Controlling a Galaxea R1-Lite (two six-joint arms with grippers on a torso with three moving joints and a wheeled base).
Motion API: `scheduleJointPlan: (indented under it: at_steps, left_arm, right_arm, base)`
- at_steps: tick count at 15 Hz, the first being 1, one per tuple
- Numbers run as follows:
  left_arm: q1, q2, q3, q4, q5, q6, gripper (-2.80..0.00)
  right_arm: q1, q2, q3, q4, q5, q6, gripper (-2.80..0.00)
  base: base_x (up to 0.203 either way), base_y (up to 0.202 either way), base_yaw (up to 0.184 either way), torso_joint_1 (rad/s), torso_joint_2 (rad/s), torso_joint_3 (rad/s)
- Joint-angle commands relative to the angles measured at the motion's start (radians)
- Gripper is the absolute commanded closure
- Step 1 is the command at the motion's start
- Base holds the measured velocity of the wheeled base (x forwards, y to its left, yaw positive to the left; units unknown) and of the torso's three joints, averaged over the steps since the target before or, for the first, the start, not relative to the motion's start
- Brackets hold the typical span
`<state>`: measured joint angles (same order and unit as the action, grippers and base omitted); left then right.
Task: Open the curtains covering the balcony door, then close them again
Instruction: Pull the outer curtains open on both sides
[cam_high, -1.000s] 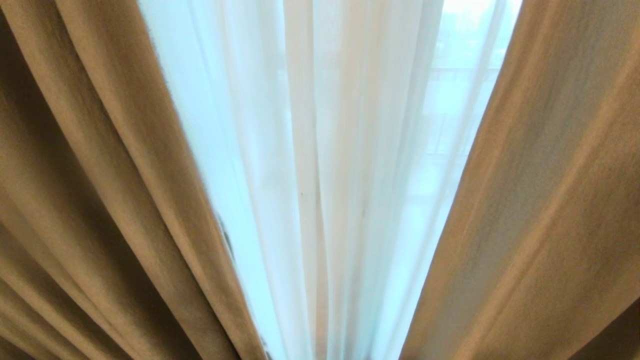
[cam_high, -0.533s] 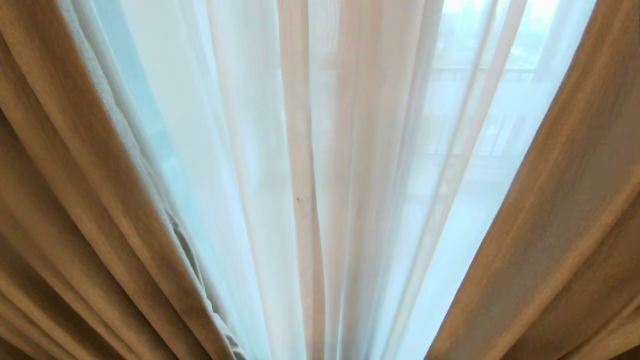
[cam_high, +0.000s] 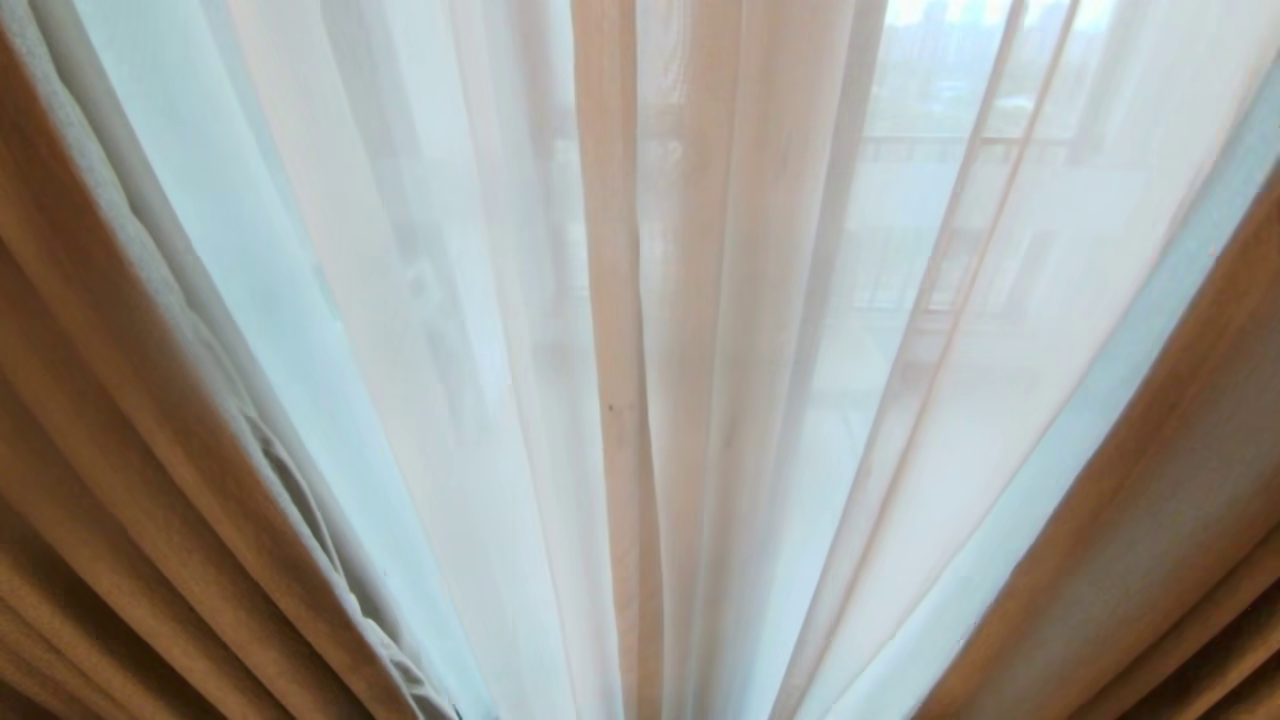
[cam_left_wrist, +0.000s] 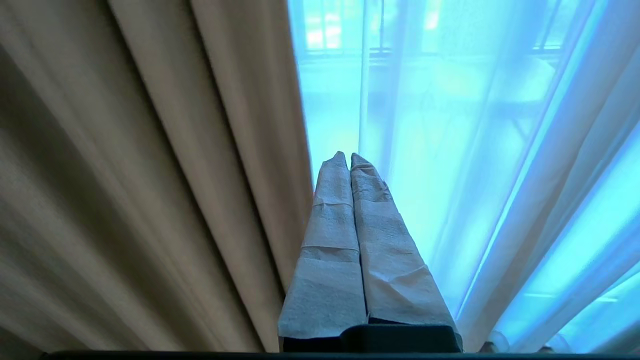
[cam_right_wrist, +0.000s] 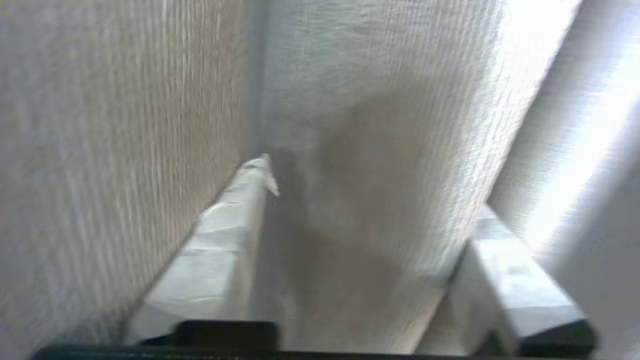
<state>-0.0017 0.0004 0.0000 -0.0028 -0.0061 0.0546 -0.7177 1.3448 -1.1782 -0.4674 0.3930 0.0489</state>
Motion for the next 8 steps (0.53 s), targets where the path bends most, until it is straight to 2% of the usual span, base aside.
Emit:
scheduleJointPlan:
  at_steps: [1, 8]
  left_arm:
    - [0.000, 0.000, 0.000, 0.000, 0.000, -0.001, 0.00]
    - [0.000, 0.000, 0.000, 0.000, 0.000, 0.000, 0.00]
  right_arm:
    - [0.000, -0.048, 0.028, 0.000, 0.001, 0.001, -2.80]
    - [-0.015, -0.305, 0.252, 0.006, -0.004, -0.005, -2.80]
  base:
    - [0.000, 0.000, 0.000, 0.000, 0.00, 0.000]
    - [0.000, 0.000, 0.000, 0.000, 0.00, 0.000]
